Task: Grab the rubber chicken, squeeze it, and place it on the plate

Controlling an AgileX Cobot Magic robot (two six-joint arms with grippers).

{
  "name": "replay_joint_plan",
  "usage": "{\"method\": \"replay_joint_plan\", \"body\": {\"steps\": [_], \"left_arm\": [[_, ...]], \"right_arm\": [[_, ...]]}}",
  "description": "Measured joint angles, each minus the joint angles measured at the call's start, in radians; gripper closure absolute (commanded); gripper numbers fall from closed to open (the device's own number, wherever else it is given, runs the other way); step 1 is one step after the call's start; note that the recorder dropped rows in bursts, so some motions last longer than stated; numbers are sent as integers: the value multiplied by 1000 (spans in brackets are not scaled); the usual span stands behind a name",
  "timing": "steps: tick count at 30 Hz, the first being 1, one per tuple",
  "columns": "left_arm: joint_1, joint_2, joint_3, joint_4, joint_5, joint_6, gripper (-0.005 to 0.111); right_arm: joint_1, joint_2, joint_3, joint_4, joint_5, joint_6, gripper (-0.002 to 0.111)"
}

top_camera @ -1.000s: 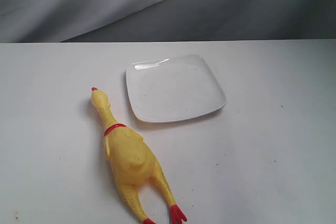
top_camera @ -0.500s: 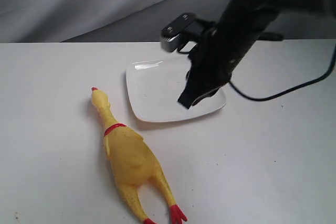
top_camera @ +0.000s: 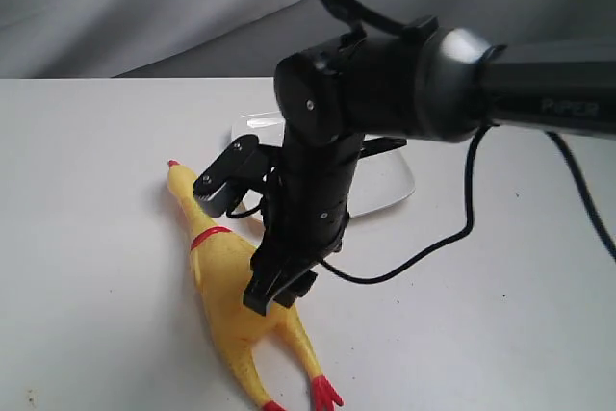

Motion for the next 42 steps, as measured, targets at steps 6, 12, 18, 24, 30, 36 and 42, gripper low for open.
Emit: {"method": "replay_joint_plan", "body": {"steps": [6, 12, 18, 24, 30, 36, 42], "left_arm": [[0, 0, 0, 0, 0, 0, 106], [0, 0, 0, 0, 0, 0, 106], [0, 0, 0, 0, 0, 0, 106], [0, 0, 0, 0, 0, -1, 106], [0, 0, 0, 0, 0, -1, 106], [0, 0, 0, 0, 0, -1, 106], [0, 0, 0, 0, 0, -1, 106]], "right_arm": [[34, 74, 2, -71, 12, 98, 54], [37, 105, 2, -1, 0, 101, 54], [37, 141, 2, 7, -6, 101, 67], [39, 153, 2, 13, -4, 103, 101], [39, 143, 2, -14, -7, 108, 108], [39, 31, 6, -71, 24, 108, 108], [39, -164, 8, -131, 126, 108, 108]]}}
